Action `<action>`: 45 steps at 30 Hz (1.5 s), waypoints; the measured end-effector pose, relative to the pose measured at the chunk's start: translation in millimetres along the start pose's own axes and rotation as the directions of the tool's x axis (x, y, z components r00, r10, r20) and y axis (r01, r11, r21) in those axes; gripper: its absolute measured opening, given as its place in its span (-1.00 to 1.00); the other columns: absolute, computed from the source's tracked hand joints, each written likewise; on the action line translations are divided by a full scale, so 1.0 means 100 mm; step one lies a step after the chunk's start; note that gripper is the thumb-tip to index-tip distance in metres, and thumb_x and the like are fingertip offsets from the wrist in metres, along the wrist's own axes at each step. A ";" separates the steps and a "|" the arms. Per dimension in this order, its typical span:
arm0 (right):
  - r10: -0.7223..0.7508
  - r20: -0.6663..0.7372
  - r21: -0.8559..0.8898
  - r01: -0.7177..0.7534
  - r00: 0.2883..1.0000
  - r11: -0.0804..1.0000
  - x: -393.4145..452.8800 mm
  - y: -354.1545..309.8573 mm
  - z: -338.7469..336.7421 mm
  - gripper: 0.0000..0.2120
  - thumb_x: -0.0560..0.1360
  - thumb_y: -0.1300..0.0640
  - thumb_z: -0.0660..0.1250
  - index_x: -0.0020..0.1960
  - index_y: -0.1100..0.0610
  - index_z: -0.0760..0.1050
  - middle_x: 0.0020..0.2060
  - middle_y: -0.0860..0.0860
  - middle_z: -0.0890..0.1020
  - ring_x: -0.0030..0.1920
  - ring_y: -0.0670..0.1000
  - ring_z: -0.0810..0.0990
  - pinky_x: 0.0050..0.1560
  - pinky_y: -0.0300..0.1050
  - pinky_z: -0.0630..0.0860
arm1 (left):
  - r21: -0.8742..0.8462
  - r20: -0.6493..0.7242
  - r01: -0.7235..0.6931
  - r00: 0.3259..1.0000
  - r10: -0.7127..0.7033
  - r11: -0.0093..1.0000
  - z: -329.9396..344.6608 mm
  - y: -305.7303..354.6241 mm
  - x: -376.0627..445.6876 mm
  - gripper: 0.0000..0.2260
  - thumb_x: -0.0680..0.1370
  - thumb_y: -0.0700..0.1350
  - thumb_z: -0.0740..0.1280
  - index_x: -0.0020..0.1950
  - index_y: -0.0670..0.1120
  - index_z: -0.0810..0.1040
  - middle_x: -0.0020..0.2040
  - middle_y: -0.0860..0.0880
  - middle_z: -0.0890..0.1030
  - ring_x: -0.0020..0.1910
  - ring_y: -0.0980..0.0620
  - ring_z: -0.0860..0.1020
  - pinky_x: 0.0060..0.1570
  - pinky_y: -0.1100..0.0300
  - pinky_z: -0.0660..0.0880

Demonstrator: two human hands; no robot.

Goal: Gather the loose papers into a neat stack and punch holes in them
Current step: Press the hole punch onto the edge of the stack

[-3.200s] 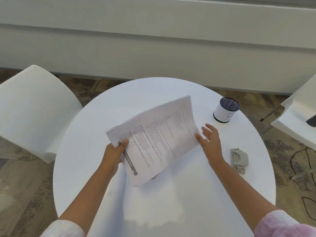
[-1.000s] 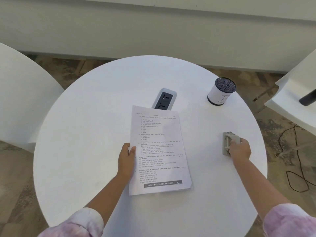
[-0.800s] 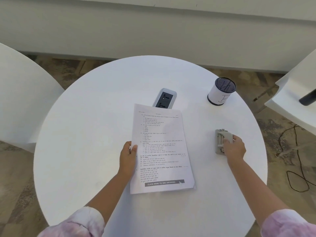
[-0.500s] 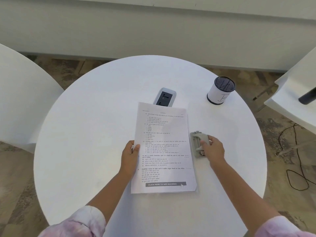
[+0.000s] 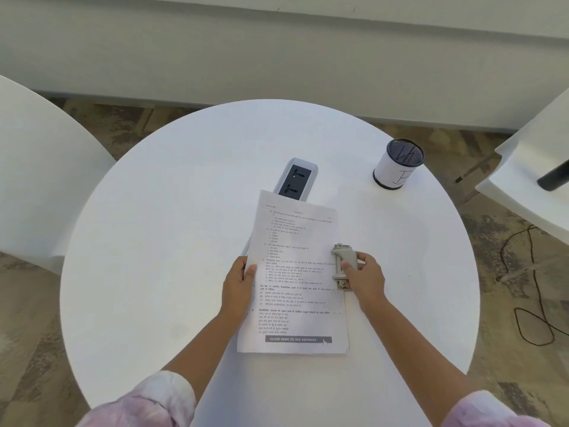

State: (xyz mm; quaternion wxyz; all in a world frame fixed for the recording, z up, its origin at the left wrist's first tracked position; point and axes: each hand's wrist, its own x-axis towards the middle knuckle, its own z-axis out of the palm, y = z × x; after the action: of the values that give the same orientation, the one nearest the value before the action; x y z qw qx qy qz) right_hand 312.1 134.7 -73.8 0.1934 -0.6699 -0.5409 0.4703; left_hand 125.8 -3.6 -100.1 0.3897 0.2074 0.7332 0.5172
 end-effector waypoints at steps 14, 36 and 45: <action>-0.296 -0.027 -0.406 0.260 0.955 0.876 -0.04 -0.03 -0.11 -0.60 0.55 -0.06 0.14 0.28 0.16 0.32 0.12 0.13 0.48 0.17 0.13 0.44 0.08 -0.01 0.40 | 0.045 0.012 0.010 1.000 -0.011 0.999 0.02 0.12 -0.05 -0.70 0.60 -0.04 0.15 0.33 0.02 0.32 0.07 0.19 0.49 -0.06 0.24 0.49 -0.15 0.31 0.40; -0.469 0.161 -0.659 0.448 0.869 0.604 0.33 -0.01 0.25 -0.56 0.58 -0.01 0.08 0.36 0.21 0.30 0.35 0.17 0.40 0.39 0.18 0.30 0.42 0.07 0.22 | 0.333 -0.013 -0.059 0.998 0.067 0.941 0.10 0.07 -0.06 -0.56 0.61 -0.14 0.08 0.48 0.09 0.13 0.28 0.18 0.39 0.26 0.03 0.42 0.12 0.25 0.28; -0.425 0.158 -0.628 0.423 0.891 0.653 0.36 0.05 0.22 -0.45 0.57 -0.15 0.01 0.48 0.05 0.08 0.50 0.02 0.14 0.52 0.09 0.00 0.49 0.18 -0.09 | 0.459 -0.071 -0.009 0.996 0.047 0.888 0.16 0.08 -0.04 -0.57 0.62 -0.06 0.06 0.49 0.07 0.07 -0.19 0.23 0.38 -0.29 0.36 0.32 -0.11 0.24 0.31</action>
State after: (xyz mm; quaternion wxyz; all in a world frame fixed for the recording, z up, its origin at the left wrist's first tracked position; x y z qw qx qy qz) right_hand 295.2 159.6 -103.6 0.0551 -0.5504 -0.8099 0.1950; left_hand 139.9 6.2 -94.2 0.2928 0.2832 0.8464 0.3432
